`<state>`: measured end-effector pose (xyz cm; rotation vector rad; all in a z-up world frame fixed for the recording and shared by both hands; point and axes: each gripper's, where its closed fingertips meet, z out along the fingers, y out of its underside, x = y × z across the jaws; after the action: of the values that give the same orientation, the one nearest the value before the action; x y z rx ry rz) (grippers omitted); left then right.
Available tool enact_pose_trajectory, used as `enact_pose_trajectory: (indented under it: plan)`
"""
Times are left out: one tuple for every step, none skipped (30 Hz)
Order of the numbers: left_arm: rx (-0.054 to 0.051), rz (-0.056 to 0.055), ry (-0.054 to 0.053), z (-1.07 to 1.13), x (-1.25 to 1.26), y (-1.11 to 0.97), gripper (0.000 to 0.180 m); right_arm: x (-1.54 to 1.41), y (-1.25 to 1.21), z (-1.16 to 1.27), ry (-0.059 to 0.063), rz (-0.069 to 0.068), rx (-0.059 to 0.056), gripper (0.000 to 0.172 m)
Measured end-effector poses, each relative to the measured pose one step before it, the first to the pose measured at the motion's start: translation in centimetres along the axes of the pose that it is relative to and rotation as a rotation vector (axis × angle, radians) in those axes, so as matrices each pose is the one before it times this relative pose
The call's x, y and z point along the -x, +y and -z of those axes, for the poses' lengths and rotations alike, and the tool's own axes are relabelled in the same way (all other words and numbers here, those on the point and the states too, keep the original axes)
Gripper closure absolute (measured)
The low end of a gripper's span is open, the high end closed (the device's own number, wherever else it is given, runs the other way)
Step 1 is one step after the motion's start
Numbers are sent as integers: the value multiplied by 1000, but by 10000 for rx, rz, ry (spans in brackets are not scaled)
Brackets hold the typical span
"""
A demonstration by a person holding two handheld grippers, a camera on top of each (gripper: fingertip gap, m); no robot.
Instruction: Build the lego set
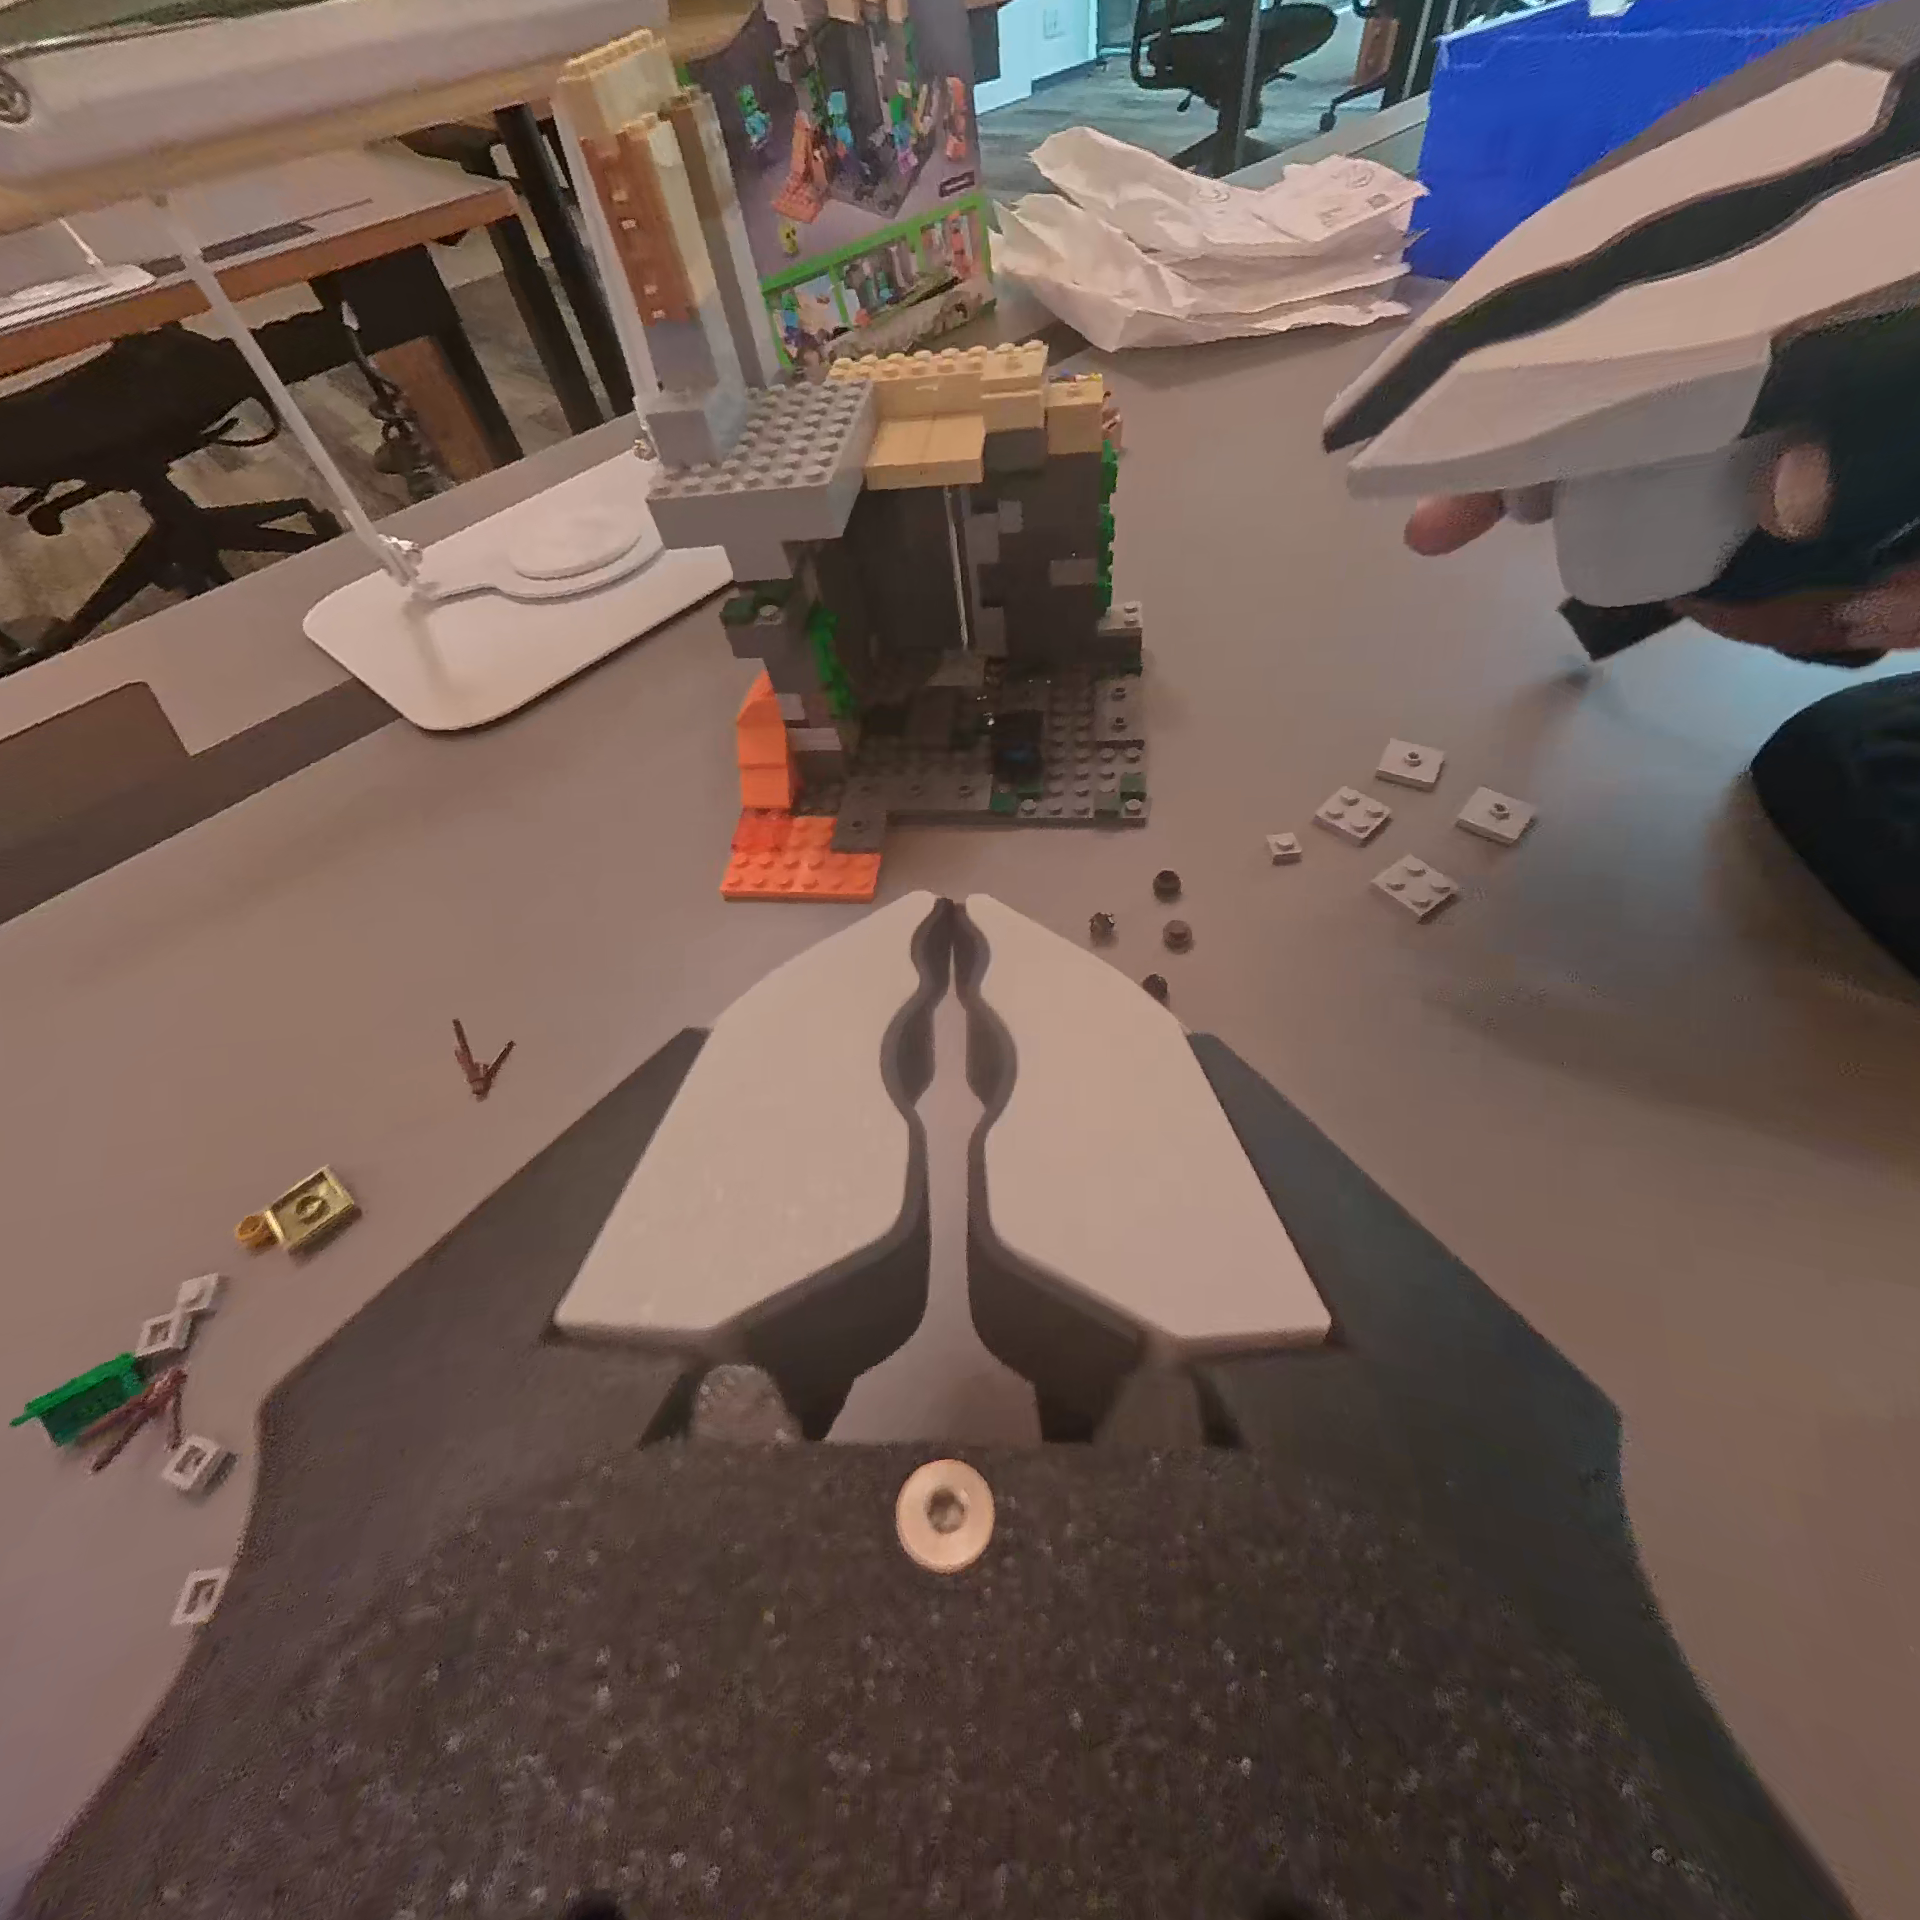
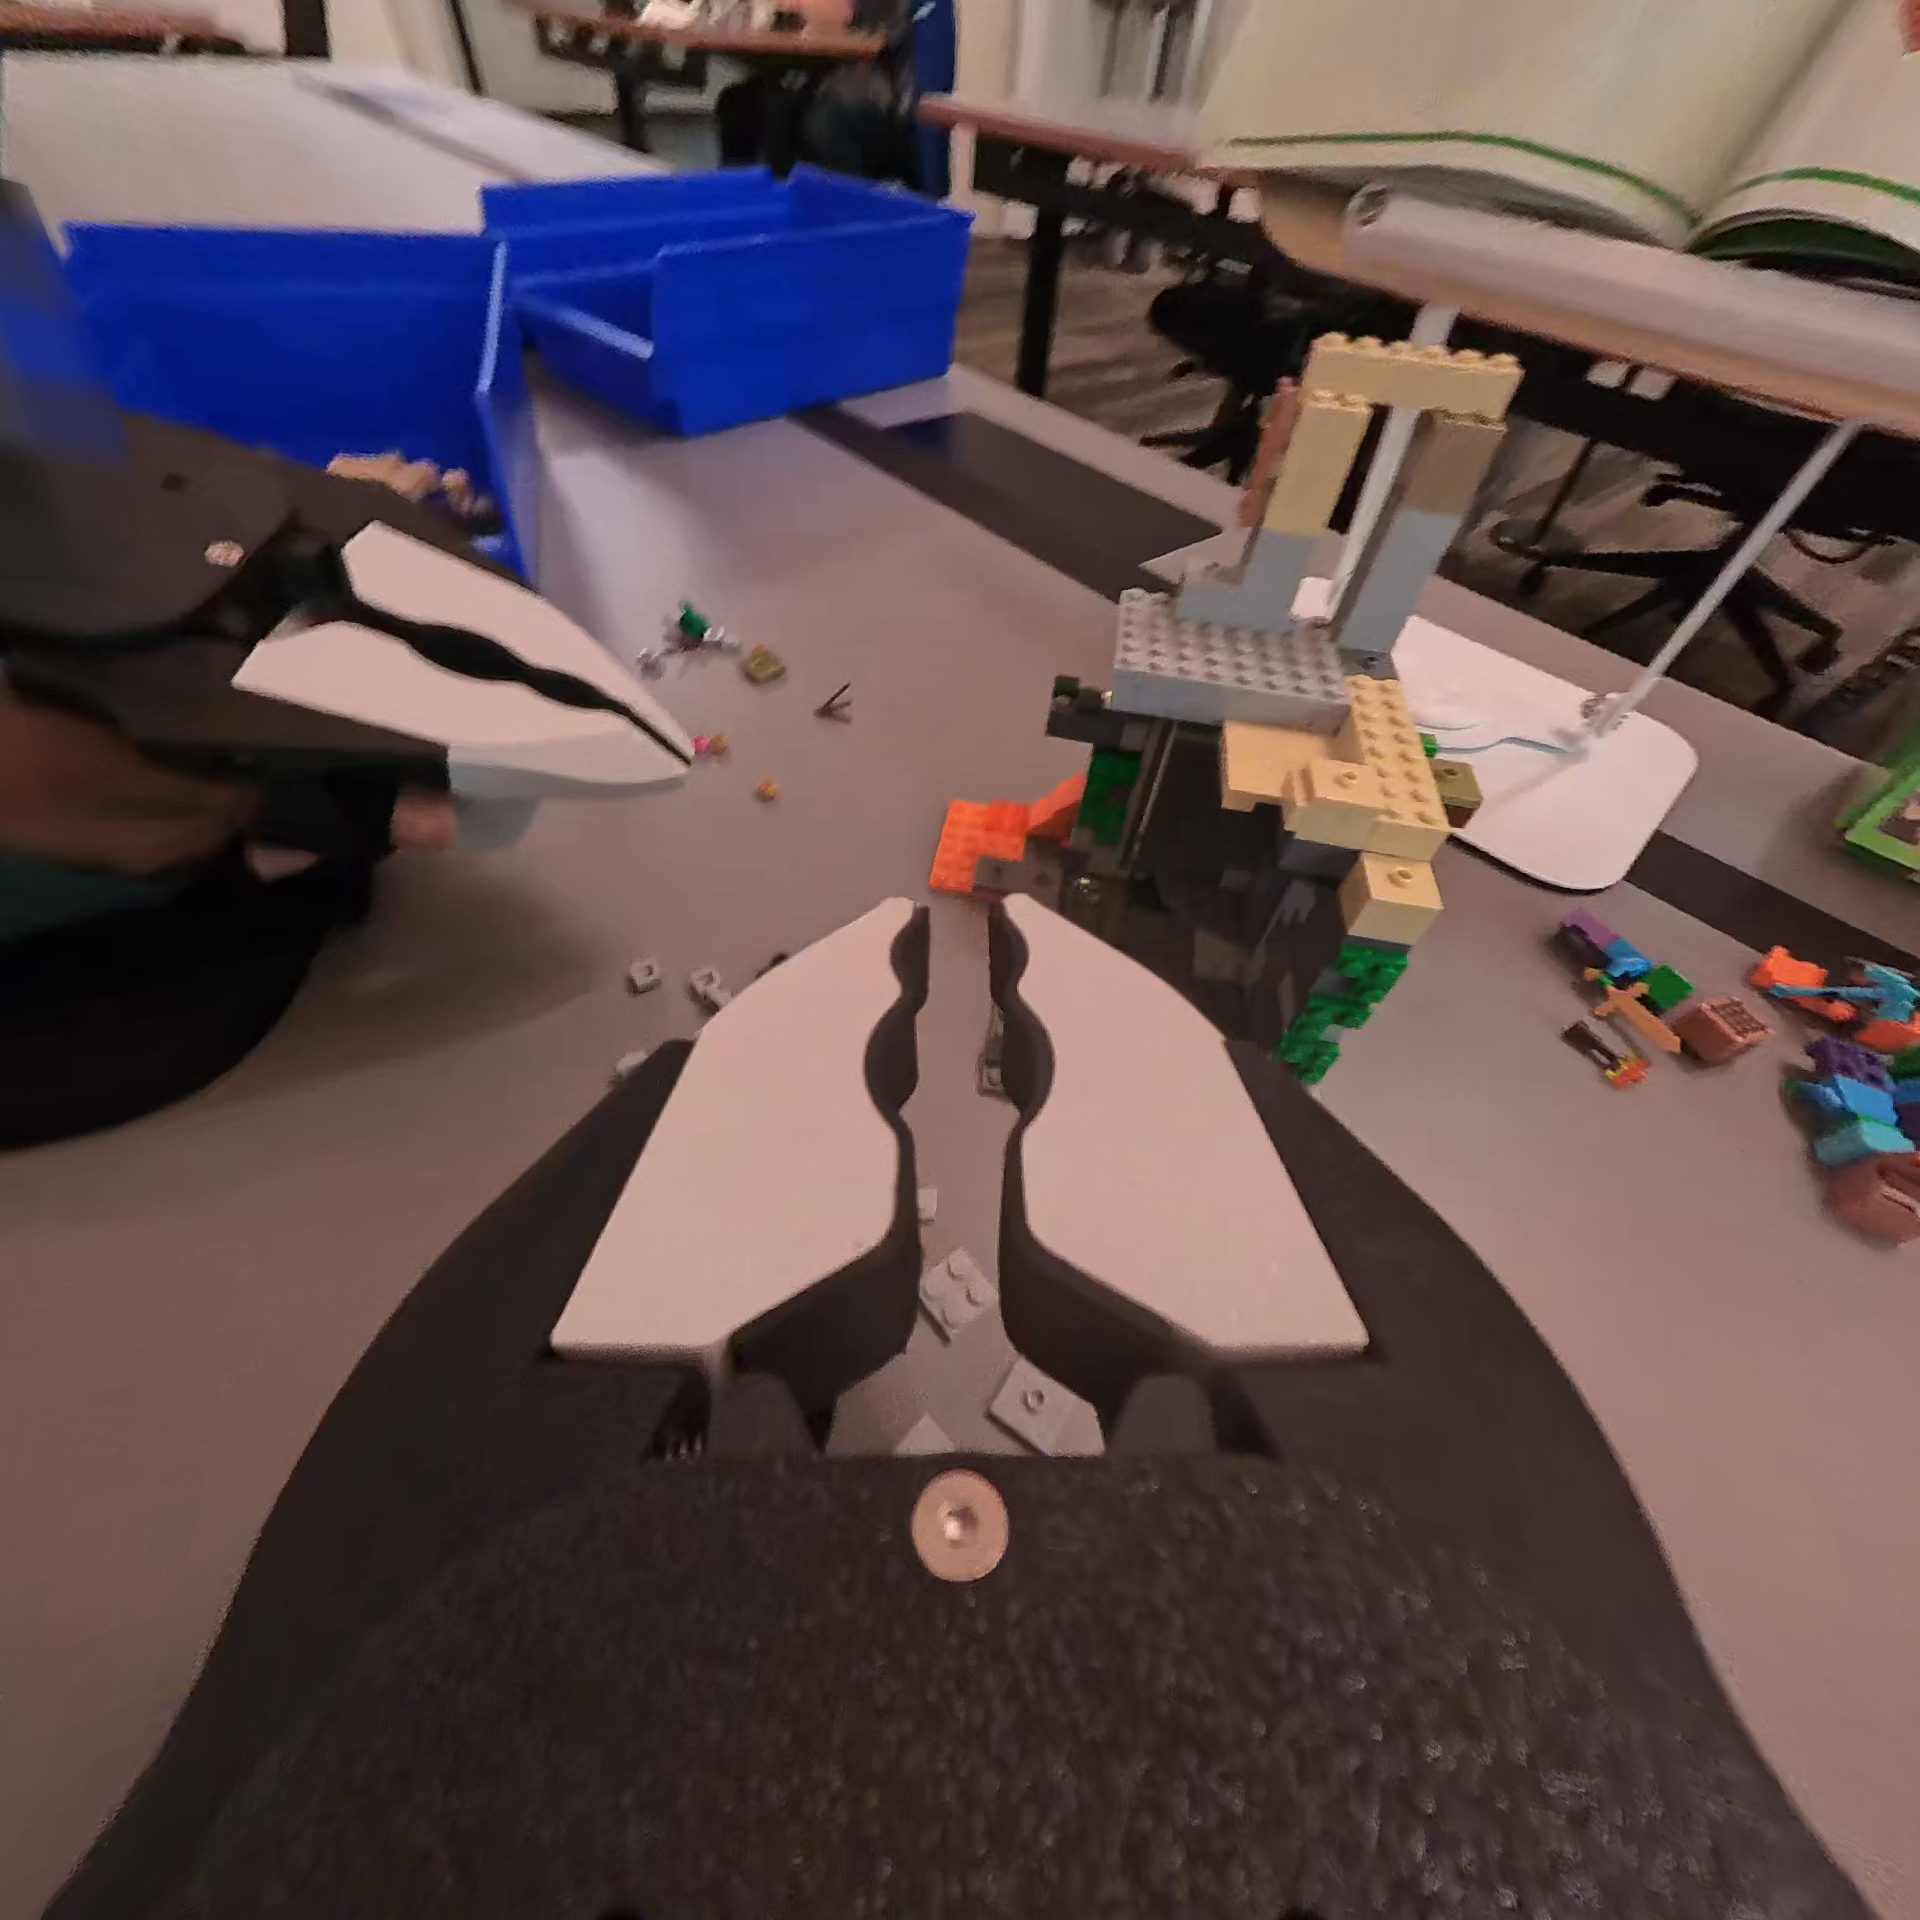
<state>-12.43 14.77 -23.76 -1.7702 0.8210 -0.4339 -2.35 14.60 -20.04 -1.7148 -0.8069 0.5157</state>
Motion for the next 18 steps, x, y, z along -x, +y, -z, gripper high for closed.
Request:
enact_pose_trajectory:
  plan:
    - [43, -6, -111, -67, 168, 118, 180, -250, 83, -251, 221, -208, -187, 164]
    - [51, -15, -175, -77, 255, 131, 180, -453, 301, -225, 298, -179, -85, 167]
    - [44, -29, -150, -82, 218, 121, 180, -540, 422, -214, 317, -158, -35, 171]
    - [54, -19, -102, -87, 152, 140, 180, -443, 504, -194, 220, -159, -12, 172]
    - [49, -8, -95, -97, 135, 110, 180, -320, 551, -173, 131, -148, -9, 172]
    - [11, -28, -87, -79, 113, 64, 180, -307, 595, -160, 137, -103, 41, 172]
    - [15, -42, -65, -87, 65, 60, 180, -267, 558, -132, 129, -11, 115, 172]
    - [29, -41, -50, -89, 43, 73, 180, -193, 351, -61, 122, 76, 119, 172]
    - [36, -46, -37, -89, 7, 76, 180, -220, 93, -19, 173, 128, 27, 172]
    - [9, -51, -70, -60, 45, 36, 180, -198, 37, -25, 172, 122, 18, 172]
    - [-2, -53, -73, -59, 44, 23, 180, -132, 133, -72, 128, 63, 80, 172]
    - [35, -47, -50, -58, 27, 75, 180, -79, 157, -84, 85, 5, 103, 172]
    - [19, -44, -73, -45, 49, 51, 180, -122, 65, -33, 106, -12, 61, 172]
    - [-4, -50, -75, -26, 49, 12, 180, -172, -32, 9, 141, 4, 8, 172]
    - [-7, -53, -92, -22, 80, 11, 180, -173, -99, 54, 137, 9, -38, 172]
    - [-32, -57, -123, -6, 114, -22, 180, -181, -126, 74, 119, -10, -53, 172]
    - [-67, -45, -103, -1, 93, -86, 180, -150, -133, 84, 90, -19, -62, 172]
    - [-76, -11, -115, -25, 122, -119, 180, -107, -140, 73, 47, -17, -57, 172]
